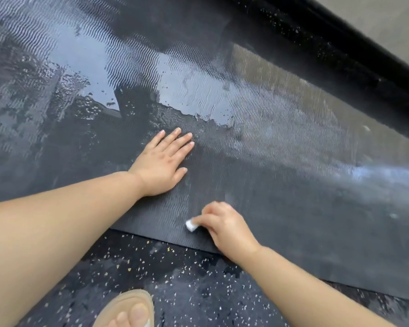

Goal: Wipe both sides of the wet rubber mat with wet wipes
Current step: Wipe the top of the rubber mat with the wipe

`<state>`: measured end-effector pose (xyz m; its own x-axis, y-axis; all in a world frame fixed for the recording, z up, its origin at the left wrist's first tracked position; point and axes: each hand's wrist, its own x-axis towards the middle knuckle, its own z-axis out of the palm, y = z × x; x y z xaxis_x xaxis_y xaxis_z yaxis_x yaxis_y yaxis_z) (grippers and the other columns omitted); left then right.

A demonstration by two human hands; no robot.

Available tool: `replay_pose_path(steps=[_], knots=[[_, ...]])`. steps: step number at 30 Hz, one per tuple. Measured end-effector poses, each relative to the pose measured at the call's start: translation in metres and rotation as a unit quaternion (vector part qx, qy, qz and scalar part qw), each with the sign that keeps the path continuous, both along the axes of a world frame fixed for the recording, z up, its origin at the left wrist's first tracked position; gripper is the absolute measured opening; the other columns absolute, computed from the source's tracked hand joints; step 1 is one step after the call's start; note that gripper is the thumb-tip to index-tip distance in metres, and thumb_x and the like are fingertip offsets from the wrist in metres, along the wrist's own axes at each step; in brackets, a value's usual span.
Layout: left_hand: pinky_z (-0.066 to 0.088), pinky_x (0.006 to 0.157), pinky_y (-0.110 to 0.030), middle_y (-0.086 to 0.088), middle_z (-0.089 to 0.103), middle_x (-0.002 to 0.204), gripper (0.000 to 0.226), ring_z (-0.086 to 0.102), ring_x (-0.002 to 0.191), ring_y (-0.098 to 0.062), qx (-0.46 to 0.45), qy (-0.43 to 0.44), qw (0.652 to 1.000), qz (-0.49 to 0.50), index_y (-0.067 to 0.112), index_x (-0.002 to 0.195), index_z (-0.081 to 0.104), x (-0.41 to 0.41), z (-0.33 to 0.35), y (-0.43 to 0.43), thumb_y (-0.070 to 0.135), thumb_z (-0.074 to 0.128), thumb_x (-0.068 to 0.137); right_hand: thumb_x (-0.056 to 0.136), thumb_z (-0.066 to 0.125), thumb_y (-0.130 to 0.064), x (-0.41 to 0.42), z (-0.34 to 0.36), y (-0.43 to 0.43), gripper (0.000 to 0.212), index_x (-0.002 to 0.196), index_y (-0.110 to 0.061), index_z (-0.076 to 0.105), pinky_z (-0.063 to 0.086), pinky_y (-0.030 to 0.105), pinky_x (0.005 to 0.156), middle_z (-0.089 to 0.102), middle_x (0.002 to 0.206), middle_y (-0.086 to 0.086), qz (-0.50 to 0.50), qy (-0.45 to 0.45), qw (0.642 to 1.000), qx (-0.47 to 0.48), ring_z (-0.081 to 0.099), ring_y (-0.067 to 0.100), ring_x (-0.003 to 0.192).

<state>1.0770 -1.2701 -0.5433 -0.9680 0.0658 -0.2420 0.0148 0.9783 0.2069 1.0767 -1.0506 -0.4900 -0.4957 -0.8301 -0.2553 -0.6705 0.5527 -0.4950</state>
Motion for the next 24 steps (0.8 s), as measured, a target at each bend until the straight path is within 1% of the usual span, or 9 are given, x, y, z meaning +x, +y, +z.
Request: replay_pose_path(steps=[2,6,8,10,12,15,19,21,24], knots=[[-0.013,0.116,-0.038,0.002,-0.010,0.159,0.064,-0.014,0.145,-0.019,-0.006,0.004,1.000,0.004,0.020,0.151,-0.002,0.001,0.001,0.002,0.046,0.022,0.098,0.079,0.067,0.001,-0.012,0.008,0.000,0.023,0.091,-0.017,0.076,0.047,0.027,0.068,0.062,0.081,0.008,-0.006,-0.021,1.000,0.009,0.059,0.029,0.073],[-0.015,0.114,-0.039,0.000,-0.009,0.159,0.062,-0.012,0.145,-0.021,-0.019,0.007,1.000,0.015,0.021,0.151,-0.001,0.011,0.003,0.006,0.046,0.020,0.098,0.086,0.061,-0.004,-0.085,0.010,-0.029,0.019,0.098,-0.013,0.074,0.036,0.020,0.073,0.061,0.089,0.013,-0.232,0.073,0.968,-0.054,0.060,0.029,0.085],[-0.015,0.113,-0.039,0.000,-0.009,0.159,0.062,-0.012,0.145,-0.021,-0.019,0.000,1.000,0.010,0.022,0.151,-0.001,0.020,0.004,0.007,0.046,0.020,0.098,0.092,0.057,-0.014,-0.121,0.001,-0.042,0.019,0.105,-0.014,0.070,0.031,0.014,0.072,0.057,0.098,0.009,-0.314,0.082,0.945,-0.034,0.058,0.025,0.095],[-0.014,0.114,-0.038,0.000,-0.009,0.159,0.062,-0.012,0.145,-0.021,-0.021,-0.005,1.000,-0.003,0.023,0.151,-0.001,0.027,0.005,0.004,0.047,0.021,0.098,0.095,0.053,-0.023,-0.134,-0.014,-0.046,0.021,0.109,-0.018,0.068,0.034,0.019,0.075,0.054,0.103,0.005,-0.346,0.079,0.935,0.023,0.055,0.023,0.101],[-0.012,0.115,-0.038,0.000,-0.008,0.159,0.062,-0.011,0.145,-0.021,-0.018,-0.001,1.000,-0.008,0.024,0.152,0.001,0.031,0.005,0.002,0.047,0.022,0.098,0.096,0.050,-0.020,-0.122,-0.022,-0.044,0.021,0.109,-0.017,0.067,0.039,0.030,0.080,0.055,0.109,0.006,-0.339,0.092,0.935,0.052,0.054,0.027,0.104],[-0.012,0.115,-0.038,0.000,-0.006,0.159,0.061,-0.009,0.146,-0.021,-0.012,0.002,1.000,0.004,0.024,0.152,0.004,0.032,0.004,0.005,0.046,0.025,0.098,0.092,0.054,-0.008,-0.064,-0.020,-0.027,0.020,0.099,-0.014,0.071,0.043,0.033,0.080,0.060,0.103,0.010,-0.275,0.103,0.956,0.019,0.056,0.033,0.094],[-0.009,0.115,-0.041,-0.001,-0.007,0.159,0.061,-0.009,0.146,-0.023,-0.034,0.002,0.999,0.021,0.022,0.152,0.003,0.035,0.005,0.013,0.043,0.023,0.099,0.082,0.063,0.000,0.033,-0.001,0.023,0.019,0.087,-0.016,0.073,0.041,0.024,0.070,0.062,0.086,0.006,-0.150,0.029,0.988,0.020,0.056,0.028,0.074],[-0.010,0.115,-0.041,-0.002,-0.008,0.159,0.061,-0.009,0.146,-0.023,-0.041,0.002,0.999,0.019,0.022,0.152,0.002,0.037,0.006,0.014,0.044,0.022,0.099,0.085,0.060,-0.003,0.050,0.009,0.038,0.019,0.091,-0.015,0.073,0.039,0.022,0.073,0.061,0.089,0.005,-0.101,-0.048,0.992,0.053,0.056,0.026,0.079],[-0.010,0.115,-0.040,-0.002,-0.008,0.159,0.061,-0.010,0.145,-0.023,-0.046,-0.001,0.999,0.013,0.023,0.152,0.000,0.041,0.005,0.012,0.045,0.021,0.099,0.086,0.061,-0.006,0.019,0.016,0.031,0.016,0.092,-0.014,0.074,0.044,0.024,0.076,0.061,0.087,0.007,-0.131,-0.053,0.990,-0.001,0.058,0.022,0.082]])
